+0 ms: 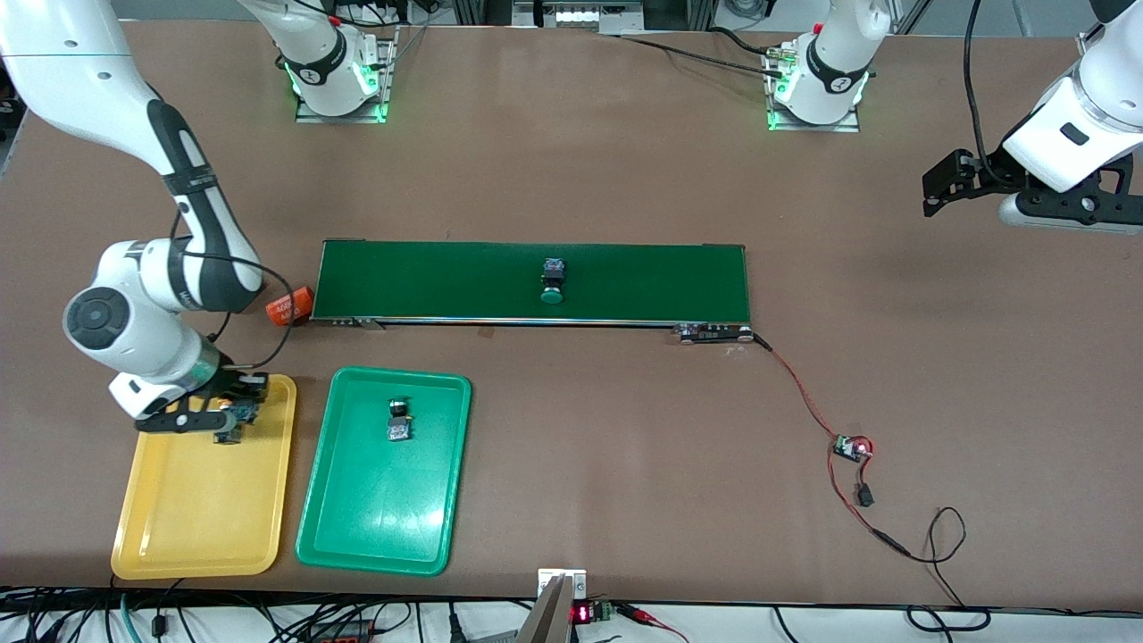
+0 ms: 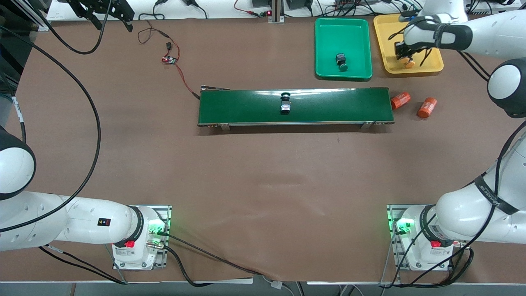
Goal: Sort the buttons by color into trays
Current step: 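Carry the yellow button into the yellow tray and release it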
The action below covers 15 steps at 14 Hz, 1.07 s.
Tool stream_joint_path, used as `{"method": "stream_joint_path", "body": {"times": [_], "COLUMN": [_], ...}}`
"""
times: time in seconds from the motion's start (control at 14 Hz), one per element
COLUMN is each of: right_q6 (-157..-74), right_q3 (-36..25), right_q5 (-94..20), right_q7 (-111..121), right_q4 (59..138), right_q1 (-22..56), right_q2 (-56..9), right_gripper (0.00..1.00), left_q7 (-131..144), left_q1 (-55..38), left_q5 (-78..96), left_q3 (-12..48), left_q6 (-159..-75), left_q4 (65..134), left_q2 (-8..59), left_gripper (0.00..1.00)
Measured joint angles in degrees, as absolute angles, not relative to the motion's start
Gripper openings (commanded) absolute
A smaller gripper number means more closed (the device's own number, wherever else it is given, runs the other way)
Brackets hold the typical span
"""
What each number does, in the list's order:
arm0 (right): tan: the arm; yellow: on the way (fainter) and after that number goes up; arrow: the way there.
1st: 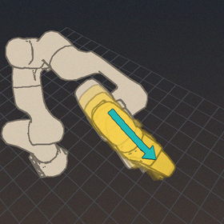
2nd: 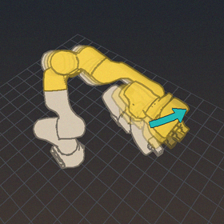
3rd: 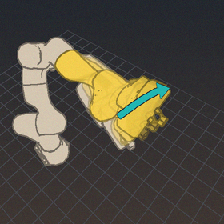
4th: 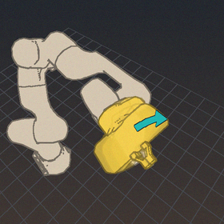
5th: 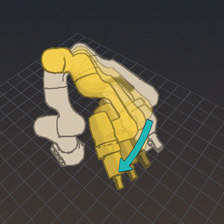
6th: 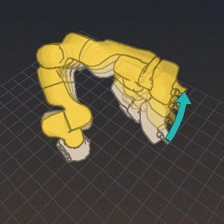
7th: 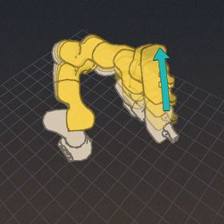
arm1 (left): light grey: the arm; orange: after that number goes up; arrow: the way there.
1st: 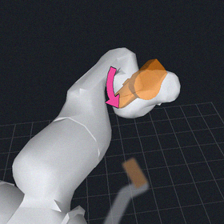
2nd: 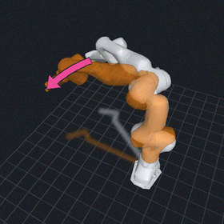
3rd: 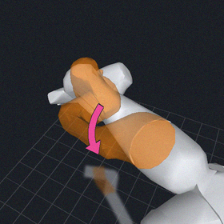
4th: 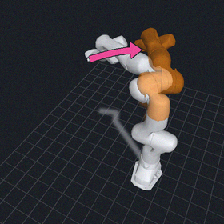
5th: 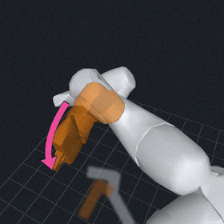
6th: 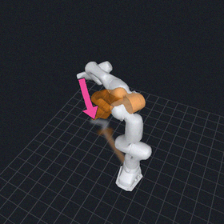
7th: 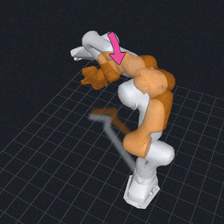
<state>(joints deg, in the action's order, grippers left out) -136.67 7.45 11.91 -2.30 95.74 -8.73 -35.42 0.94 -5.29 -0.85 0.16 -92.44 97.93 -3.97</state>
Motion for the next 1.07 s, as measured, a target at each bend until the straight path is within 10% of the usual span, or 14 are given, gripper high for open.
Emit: {"method": "stream_joint_path", "body": {"times": [0.64, 0.71, 0.78, 0.85, 1.07], "right_q6": [-145.78, -145.78, -145.78, -145.76, -145.81], "right_q3": [6.7, 6.7, 6.71, 6.71, 6.72], "right_q5": [12.1, 12.13, 12.13, 12.15, 12.14], "right_q7": [1.34, 1.34, 1.34, 1.35, 1.34], "right_q4": [85.98, 85.53, 85.21, 85.05, 85.02], "right_q1": [-9.76, -9.5, -9.14, -8.81, -8.31], "right_q2": [-46.23, -46.55, -46.78, -46.87, -47.47], "right_gripper": [0.01, 0.12, 0.71, 1.0, 1.0], "left_q7": [0.96, 0.97, 0.97, 0.97, 0.96], "left_q1": [-5.28, -5.26, -5.24, -5.22, -5.17], "left_q5": [-0.85, -0.85, -0.85, -0.85, -0.87], "left_q3": [0.16, 0.16, 0.15, 0.14, 0.11], "left_q6": [-92.45, -92.45, -92.45, -92.45, -92.45], "left_q4": [97.51, 97.49, 97.48, 97.46, 97.29], "left_q2": [-3.48, -3.4, -3.36, -3.35, -3.35], "left_gripper": [1.0, 1.0, 1.0, 1.0, 1.0]}}
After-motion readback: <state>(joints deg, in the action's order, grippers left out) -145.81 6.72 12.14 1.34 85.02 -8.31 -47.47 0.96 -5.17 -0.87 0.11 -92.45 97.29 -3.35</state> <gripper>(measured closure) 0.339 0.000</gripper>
